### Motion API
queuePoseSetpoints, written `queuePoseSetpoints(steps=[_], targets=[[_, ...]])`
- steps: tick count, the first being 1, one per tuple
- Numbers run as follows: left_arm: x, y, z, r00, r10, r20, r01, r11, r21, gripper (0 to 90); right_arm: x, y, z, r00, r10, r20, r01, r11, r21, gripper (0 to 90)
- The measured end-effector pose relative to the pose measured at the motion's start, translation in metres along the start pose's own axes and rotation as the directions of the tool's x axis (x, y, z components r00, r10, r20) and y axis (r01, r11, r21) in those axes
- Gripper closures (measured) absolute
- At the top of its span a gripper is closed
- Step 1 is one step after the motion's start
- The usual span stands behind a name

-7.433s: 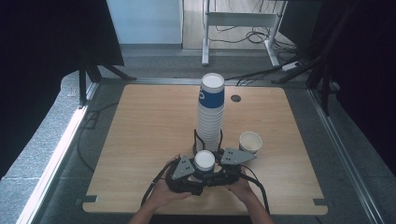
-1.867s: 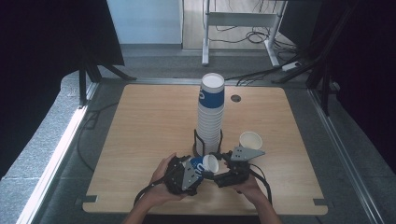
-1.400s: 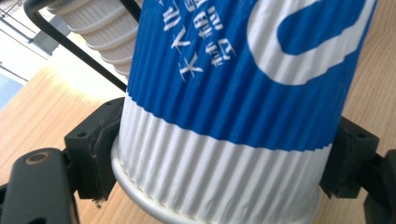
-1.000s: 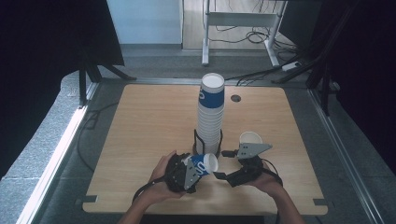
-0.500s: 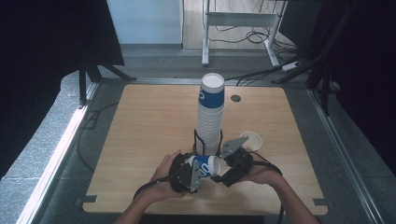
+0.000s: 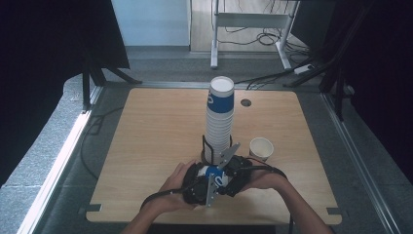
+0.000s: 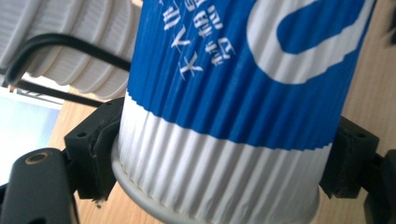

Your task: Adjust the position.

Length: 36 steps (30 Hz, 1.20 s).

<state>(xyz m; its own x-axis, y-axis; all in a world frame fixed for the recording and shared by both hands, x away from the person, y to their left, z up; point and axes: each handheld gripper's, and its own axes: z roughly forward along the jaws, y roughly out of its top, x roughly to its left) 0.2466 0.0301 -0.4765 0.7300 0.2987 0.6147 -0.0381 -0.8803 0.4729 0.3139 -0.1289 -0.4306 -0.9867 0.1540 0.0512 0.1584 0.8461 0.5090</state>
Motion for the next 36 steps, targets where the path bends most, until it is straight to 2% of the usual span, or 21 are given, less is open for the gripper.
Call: queuePoseSetpoints(steps=[2,3,5,6,7,8,10,12,14,17,18,21,23,24,25,26,28,30,31,33,36], targets=[[0.0,0.001,0.001,0.9998,0.018,-0.002,-0.018,0.9998,0.012,16.0,0.0,-0.001,0.001,1.0,-0.003,0.001,0.003,1.0,0.013,25.2],[-0.001,0.001,0.002,1.0,0.003,-0.001,-0.003,1.0,-0.001,15.8,0.0,-0.001,0.002,1.0,-0.006,0.002,0.006,1.0,0.017,25.6],[-0.001,0.002,0.002,1.0,0.002,0.003,-0.002,1.0,0.001,15.4,0.0,-0.002,0.001,1.0,-0.007,0.002,0.007,1.0,0.019,26.0],[-0.003,0.002,0.004,0.9997,-0.025,0.003,0.025,0.9995,-0.019,15.0,0.0,-0.002,0.001,1.0,-0.008,0.0,0.008,1.0,0.019,26.3],[-0.001,0.002,0.002,1.0,-0.001,0.003,0.001,1.0,0.001,14.5,-0.001,-0.002,0.0,1.0,-0.01,-0.002,0.01,1.0,0.016,26.5],[-0.001,0.002,0.002,1.0,-0.005,-0.005,0.005,1.0,-0.001,13.8,-0.001,-0.003,0.0,1.0,-0.006,-0.002,0.006,1.0,0.01,26.7],[0.001,0.002,0.001,0.9994,-0.033,-0.008,0.033,0.9993,-0.018,10.2,-0.001,-0.005,-0.002,0.9999,-0.012,0.006,0.012,1.0,-0.003,26.8],[0.004,0.0,0.0,0.9977,-0.067,0.008,0.068,0.9968,-0.043,3.7,0.0,-0.008,-0.004,0.9997,-0.01,0.02,0.011,1.0,-0.028,26.8],[0.008,-0.002,-0.004,0.9968,-0.079,0.009,0.079,0.9951,-0.059,1.5,0.0,-0.011,-0.007,0.9994,0.001,0.036,0.001,0.998,-0.059,26.8],[0.015,-0.008,-0.01,0.9894,-0.142,0.027,0.144,0.9852,-0.093,1.3,0.001,-0.017,-0.014,0.999,0.016,0.041,-0.01,0.991,-0.131,26.8],[0.017,-0.01,-0.013,0.9852,-0.168,0.035,0.17,0.9807,-0.096,1.5,0.001,-0.018,-0.015,0.9987,0.018,0.047,-0.011,0.989,-0.145,26.8],[0.025,-0.015,-0.019,0.9674,-0.239,0.085,0.247,0.9622,-0.114,1.7,0.002,-0.023,-0.02,0.9967,0.035,0.073,-0.019,0.978,-0.209,26.8],[0.03,-0.02,-0.022,0.9466,-0.297,0.125,0.313,0.9404,-0.133,2.1,0.004,-0.026,-0.022,0.994,0.059,0.092,-0.034,0.966,-0.257,26.8],[0.033,-0.023,-0.023,0.9279,-0.34,0.154,0.362,0.9206,-0.148,2.6,0.005,-0.028,-0.023,0.9929,0.065,0.1,-0.035,0.96,-0.279,26.8],[0.034,-0.024,-0.024,0.9157,-0.363,0.172,0.389,0.9078,-0.156,3.0,0.006,-0.029,-0.024,0.9922,0.069,0.104,-0.034,0.951,-0.307,26.8],[0.037,-0.027,-0.024,0.8924,-0.404,0.202,0.437,0.8835,-0.167,3.4,0.008,-0.03,-0.024,0.9914,0.071,0.11,-0.031,0.945,-0.325,26.8],[0.041,-0.032,-0.025,0.86,-0.452,0.238,0.496,0.8502,-0.178,4.3,0.011,-0.033,-0.025,0.9892,0.086,0.119,-0.036,0.929,-0.369,26.8],[0.043,-0.034,-0.024,0.8378,-0.484,0.253,0.531,0.8298,-0.172,5.4,0.012,-0.035,-0.025,0.9874,0.1,0.122,-0.044,0.917,-0.396,26.8],[0.044,-0.036,-0.023,0.8303,-0.499,0.248,0.543,0.8256,-0.155,5.6,0.013,-0.037,-0.024,0.9862,0.11,0.124,-0.049,0.908,-0.415,26.8],[0.045,-0.037,-0.021,0.8266,-0.508,0.243,0.548,0.8244,-0.142,6.1,0.014,-0.04,-0.024,0.9838,0.139,0.113,-0.072,0.885,-0.46,26.8],[0.045,-0.039,-0.02,0.8142,-0.522,0.255,0.564,0.8146,-0.135,6.1,0.017,-0.044,-0.023,0.9795,0.17,0.108,-0.092,0.854,-0.512,26.8]])
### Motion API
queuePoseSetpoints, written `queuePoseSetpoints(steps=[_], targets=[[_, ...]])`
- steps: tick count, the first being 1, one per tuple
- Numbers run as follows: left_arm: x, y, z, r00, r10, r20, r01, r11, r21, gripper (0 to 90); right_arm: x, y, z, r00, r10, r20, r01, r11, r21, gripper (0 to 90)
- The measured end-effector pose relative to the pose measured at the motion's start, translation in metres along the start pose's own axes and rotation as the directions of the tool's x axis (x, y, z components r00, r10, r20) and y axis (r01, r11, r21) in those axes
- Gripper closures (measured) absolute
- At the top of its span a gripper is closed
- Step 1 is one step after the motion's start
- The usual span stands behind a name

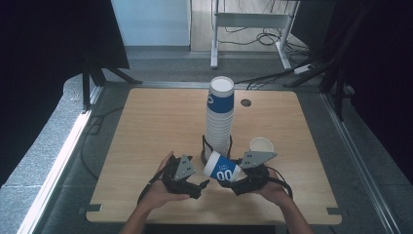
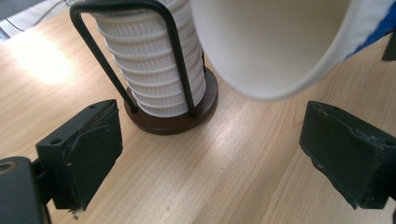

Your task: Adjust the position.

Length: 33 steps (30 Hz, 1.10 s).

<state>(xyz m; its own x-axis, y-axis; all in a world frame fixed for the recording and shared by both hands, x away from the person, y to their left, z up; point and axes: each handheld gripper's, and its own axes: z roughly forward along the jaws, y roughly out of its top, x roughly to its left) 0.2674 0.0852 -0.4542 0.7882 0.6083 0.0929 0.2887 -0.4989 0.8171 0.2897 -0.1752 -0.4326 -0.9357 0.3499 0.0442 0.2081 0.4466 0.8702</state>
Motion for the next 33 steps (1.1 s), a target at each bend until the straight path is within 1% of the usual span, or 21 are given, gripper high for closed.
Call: queuePoseSetpoints(steps=[2,6,7,9,11,14,15,17,18,19,21,23,26,30,31,32,33], targets=[[0.0,0.0,0.0,0.9999,-0.017,0.001,0.017,0.9998,-0.005,6.3,0.002,-0.003,-0.001,0.9999,0.013,0.006,-0.013,0.999,-0.043,26.8],[0.001,0.002,-0.001,0.9984,-0.056,0.006,0.056,0.9982,-0.02,8.8,0.003,-0.006,-0.002,0.9992,0.037,0.01,-0.036,0.994,-0.103,26.8],[0.002,0.003,0.0,0.9974,-0.072,0.007,0.072,0.9971,-0.025,9.1,0.003,-0.006,-0.002,0.999,0.044,0.01,-0.042,0.992,-0.116,26.8],[0.003,0.004,-0.001,0.9955,-0.094,0.014,0.094,0.995,-0.032,9.9,0.003,-0.007,-0.003,0.9977,0.067,0.004,-0.065,0.985,-0.159,26.8],[0.004,0.004,-0.002,0.9935,-0.112,0.024,0.113,0.9928,-0.041,10.5,0.004,-0.007,-0.004,0.9973,0.072,0.009,-0.07,0.981,-0.181,26.8],[0.006,0.001,-0.004,0.9873,-0.149,0.054,0.152,0.9867,-0.056,10.5,0.005,-0.01,-0.005,0.9957,0.091,0.017,-0.084,0.969,-0.234,26.8],[0.007,0.0,-0.004,0.9861,-0.156,0.058,0.159,0.9857,-0.055,10.5,0.004,-0.011,-0.005,0.9952,0.096,0.019,-0.089,0.966,-0.244,26.8],[0.009,-0.003,-0.005,0.9821,-0.172,0.076,0.177,0.9824,-0.059,10.6,0.004,-0.013,-0.005,0.9944,0.099,0.037,-0.086,0.964,-0.25,26.8],[0.01,-0.005,-0.005,0.9766,-0.189,0.102,0.196,0.9786,-0.063,10.6,0.004,-0.014,-0.006,0.9941,0.102,0.037,-0.089,0.962,-0.258,26.8],[0.011,-0.007,-0.005,0.9734,-0.198,0.115,0.207,0.9764,-0.063,10.6,0.004,-0.016,-0.007,0.9937,0.106,0.038,-0.091,0.957,-0.276,26.8],[0.012,-0.011,-0.003,0.9675,-0.217,0.13,0.226,0.9727,-0.055,10.7,0.004,-0.018,-0.007,0.9936,0.106,0.039,-0.09,0.953,-0.289,26.8],[0.011,-0.013,0.0,0.9663,-0.219,0.136,0.226,0.9731,-0.043,10.7,0.004,-0.021,-0.005,0.9938,0.101,0.047,-0.084,0.953,-0.29,26.8],[0.008,-0.014,0.001,0.9694,-0.208,0.131,0.214,0.9762,-0.037,10.7,0.003,-0.025,-0.002,0.9931,0.107,0.048,-0.089,0.955,-0.284,26.8],[0.007,-0.013,0.0,0.9684,-0.211,0.134,0.218,0.975,-0.043,10.7,0.003,-0.028,0.002,0.993,0.108,0.048,-0.091,0.958,-0.271,26.8],[0.007,-0.013,-0.001,0.9677,-0.212,0.137,0.22,0.9746,-0.045,10.7,0.003,-0.029,0.002,0.9929,0.107,0.051,-0.089,0.959,-0.27,26.8],[0.008,-0.013,-0.001,0.9652,-0.217,0.146,0.226,0.9729,-0.05,10.7,0.004,-0.029,0.002,0.9929,0.106,0.053,-0.088,0.959,-0.27,26.8],[0.008,-0.013,-0.003,0.9609,-0.223,0.164,0.236,0.9701,-0.059,10.7,0.004,-0.029,0.003,0.9929,0.107,0.052,-0.089,0.959,-0.27,26.8]])
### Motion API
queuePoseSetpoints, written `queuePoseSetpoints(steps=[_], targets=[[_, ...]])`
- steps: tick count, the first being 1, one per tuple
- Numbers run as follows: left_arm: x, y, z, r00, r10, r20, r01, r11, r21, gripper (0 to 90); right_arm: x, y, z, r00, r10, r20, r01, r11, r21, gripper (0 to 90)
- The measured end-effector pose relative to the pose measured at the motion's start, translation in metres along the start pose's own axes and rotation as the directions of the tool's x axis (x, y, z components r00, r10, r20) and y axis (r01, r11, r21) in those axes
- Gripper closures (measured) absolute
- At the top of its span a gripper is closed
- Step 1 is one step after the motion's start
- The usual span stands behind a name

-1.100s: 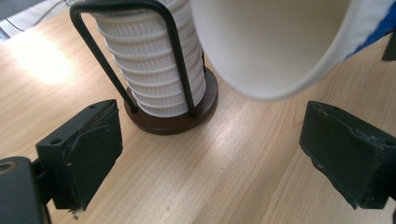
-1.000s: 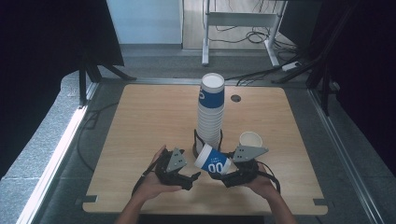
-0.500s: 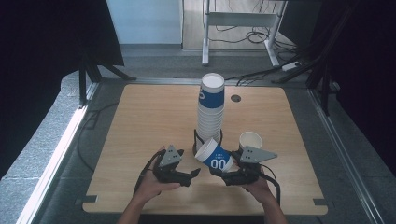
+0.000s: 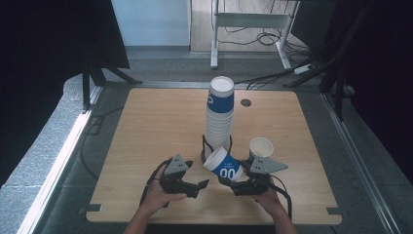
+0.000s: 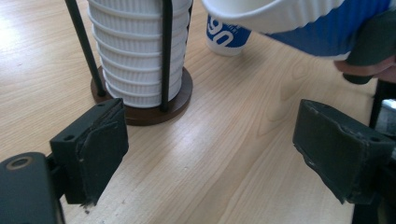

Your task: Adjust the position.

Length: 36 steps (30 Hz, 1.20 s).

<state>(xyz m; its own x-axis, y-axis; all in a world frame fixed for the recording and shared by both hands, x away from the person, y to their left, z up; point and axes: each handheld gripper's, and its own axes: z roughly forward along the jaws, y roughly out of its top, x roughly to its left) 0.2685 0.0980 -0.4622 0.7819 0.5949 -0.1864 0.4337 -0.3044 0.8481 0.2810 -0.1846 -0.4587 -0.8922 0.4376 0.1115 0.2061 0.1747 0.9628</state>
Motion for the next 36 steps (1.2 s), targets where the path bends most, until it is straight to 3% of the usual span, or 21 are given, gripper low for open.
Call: queuePoseSetpoints(steps=[6,18,25,29,32,36], targets=[[0.002,0.001,-0.003,0.9982,-0.041,0.044,0.043,0.9985,-0.034,10.7,0.001,-0.001,-0.001,1.0,0.004,0.001,-0.004,1.0,-0.023,26.8],[0.005,0.002,-0.01,0.9922,-0.081,0.094,0.089,0.9925,-0.084,10.8,0.002,-0.005,0.0,0.9999,0.001,0.013,-0.001,0.999,-0.043,26.8],[0.007,0.004,-0.014,0.9766,-0.124,0.176,0.147,0.9806,-0.129,10.8,0.003,-0.007,0.001,1.0,0.006,0.005,-0.006,0.998,-0.061,26.8],[0.006,0.004,-0.012,0.9721,-0.133,0.193,0.159,0.9791,-0.127,10.8,0.005,-0.008,0.003,1.0,0.002,-0.003,-0.002,0.997,-0.074,26.8],[0.005,0.005,-0.011,0.9653,-0.146,0.217,0.177,0.9757,-0.129,10.8,0.007,-0.009,0.005,0.9998,-0.002,-0.019,0.0,0.996,-0.092,26.8],[0.004,0.006,-0.009,0.9415,-0.171,0.29,0.221,0.9636,-0.15,10.8,0.01,-0.01,0.005,0.9992,-0.003,-0.04,-0.002,0.992,-0.125,26.9]])
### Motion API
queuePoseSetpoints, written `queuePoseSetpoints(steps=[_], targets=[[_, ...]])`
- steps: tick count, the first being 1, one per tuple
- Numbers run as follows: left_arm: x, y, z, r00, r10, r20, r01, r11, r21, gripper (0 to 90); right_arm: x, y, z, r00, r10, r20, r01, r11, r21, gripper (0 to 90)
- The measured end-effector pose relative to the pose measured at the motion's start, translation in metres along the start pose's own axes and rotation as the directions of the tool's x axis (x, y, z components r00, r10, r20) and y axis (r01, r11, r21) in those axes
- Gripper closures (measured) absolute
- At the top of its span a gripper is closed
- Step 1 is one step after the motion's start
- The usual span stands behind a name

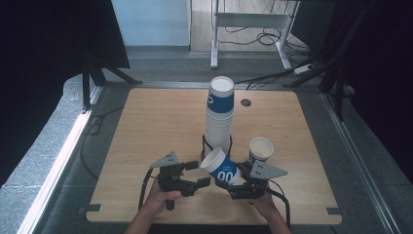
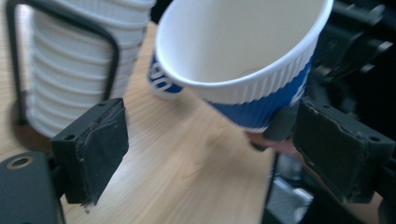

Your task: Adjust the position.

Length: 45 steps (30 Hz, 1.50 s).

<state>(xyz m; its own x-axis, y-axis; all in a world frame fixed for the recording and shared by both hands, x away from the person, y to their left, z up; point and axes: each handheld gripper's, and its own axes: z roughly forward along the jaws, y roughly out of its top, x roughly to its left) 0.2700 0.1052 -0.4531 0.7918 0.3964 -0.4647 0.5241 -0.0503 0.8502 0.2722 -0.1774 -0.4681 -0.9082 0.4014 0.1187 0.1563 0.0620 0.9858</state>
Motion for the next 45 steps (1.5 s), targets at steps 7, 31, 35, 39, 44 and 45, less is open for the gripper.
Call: queuePoseSetpoints(steps=[7,31,35,39,44,45], targets=[[-0.003,0.001,0.004,0.9965,-0.036,0.076,0.04,0.9979,-0.052,10.7,0.006,-0.002,0.004,0.9992,-0.015,-0.038,0.014,0.999,-0.038,27.1],[-0.003,-0.004,0.015,0.9978,0.007,0.066,-0.003,0.9986,-0.053,20.8,0.012,-0.012,0.019,0.9973,-0.028,-0.068,0.032,0.998,0.047,27.1],[-0.004,-0.004,0.014,0.9978,0.012,0.065,-0.009,0.9987,-0.051,20.8,0.011,-0.012,0.019,0.997,-0.031,-0.071,0.035,0.998,0.054,26.9],[-0.005,-0.004,0.014,0.9982,0.025,0.054,-0.023,0.9984,-0.052,20.9,0.012,-0.011,0.02,0.9972,-0.028,-0.069,0.033,0.997,0.065,26.1],[-0.005,-0.004,0.011,0.9985,0.036,0.04,-0.033,0.9971,-0.068,21.0,0.012,-0.01,0.019,0.9983,-0.033,-0.048,0.037,0.996,0.078,22.6],[-0.005,-0.003,0.011,0.9986,0.039,0.036,-0.036,0.9971,-0.067,21.1,0.012,-0.01,0.018,0.9984,-0.033,-0.046,0.036,0.996,0.078,22.4]])
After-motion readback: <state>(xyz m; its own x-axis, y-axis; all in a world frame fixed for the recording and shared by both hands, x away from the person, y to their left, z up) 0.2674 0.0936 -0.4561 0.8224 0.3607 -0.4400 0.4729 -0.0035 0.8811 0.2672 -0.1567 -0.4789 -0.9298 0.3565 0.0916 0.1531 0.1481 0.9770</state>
